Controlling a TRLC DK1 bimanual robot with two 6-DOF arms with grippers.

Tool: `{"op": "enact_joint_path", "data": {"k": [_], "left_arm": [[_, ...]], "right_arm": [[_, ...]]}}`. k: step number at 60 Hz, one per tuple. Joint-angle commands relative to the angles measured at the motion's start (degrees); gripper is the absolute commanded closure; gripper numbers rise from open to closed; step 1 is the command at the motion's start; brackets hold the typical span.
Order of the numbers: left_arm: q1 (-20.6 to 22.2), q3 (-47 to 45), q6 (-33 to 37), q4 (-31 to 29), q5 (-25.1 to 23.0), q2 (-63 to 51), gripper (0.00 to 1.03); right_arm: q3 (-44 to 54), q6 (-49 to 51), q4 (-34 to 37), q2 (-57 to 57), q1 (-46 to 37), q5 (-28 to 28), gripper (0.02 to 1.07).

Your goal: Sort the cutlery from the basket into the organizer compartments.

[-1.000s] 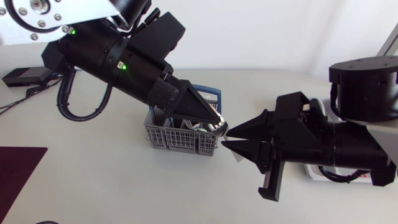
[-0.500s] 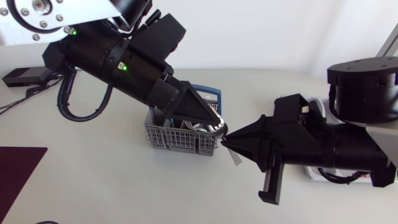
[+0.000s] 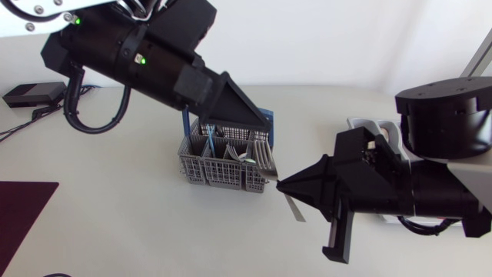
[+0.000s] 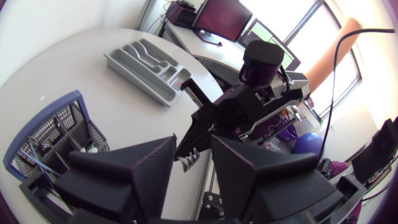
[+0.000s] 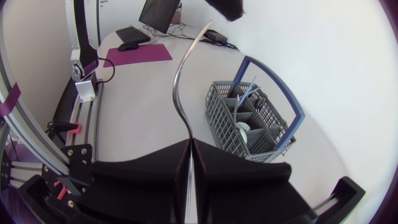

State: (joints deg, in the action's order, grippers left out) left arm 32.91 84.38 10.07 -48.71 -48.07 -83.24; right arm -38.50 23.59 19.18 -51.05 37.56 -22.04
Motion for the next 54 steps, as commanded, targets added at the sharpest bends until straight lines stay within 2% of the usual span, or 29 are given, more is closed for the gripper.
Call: {"op": "enact_joint_path", "data": {"k": [1, 5, 11, 22, 24, 36, 54], "left_arm": [[-2.1, 2.5, -2.7, 2.0, -0.5, 1.1, 0.38], [-3.8, 2.7, -4.8, 4.4, -0.4, 1.5, 0.34], [-6.8, 3.2, -4.9, 4.6, 0.3, 1.8, 0.33], [-9.3, 0.8, -3.1, 4.9, 6.2, 3.0, 0.33], [-9.4, 0.0, -2.3, 4.9, 8.6, 3.1, 0.33], [-7.5, -5.5, 2.3, 5.1, 17.8, 4.3, 0.33], [-3.3, -13.3, 7.9, 10.4, 28.7, 7.6, 0.33]], "right_arm": [[0.2, -1.1, 1.2, 1.6, 0.0, 1.5, 1.01], [0.1, -1.2, 2.0, 2.1, -0.8, 3.2, 1.01], [0.4, -1.1, 2.9, 2.4, -3.7, 5.1, 1.01], [0.4, 0.1, 2.8, 1.5, -13.3, 7.1, 1.01], [0.2, 0.3, 2.4, 1.0, -15.9, 7.5, 1.01], [-1.2, 1.5, -0.6, -3.7, -25.0, 12.4, 1.01], [-6.1, 1.3, -6.0, -14.8, -39.4, 16.8, 1.01]]}}
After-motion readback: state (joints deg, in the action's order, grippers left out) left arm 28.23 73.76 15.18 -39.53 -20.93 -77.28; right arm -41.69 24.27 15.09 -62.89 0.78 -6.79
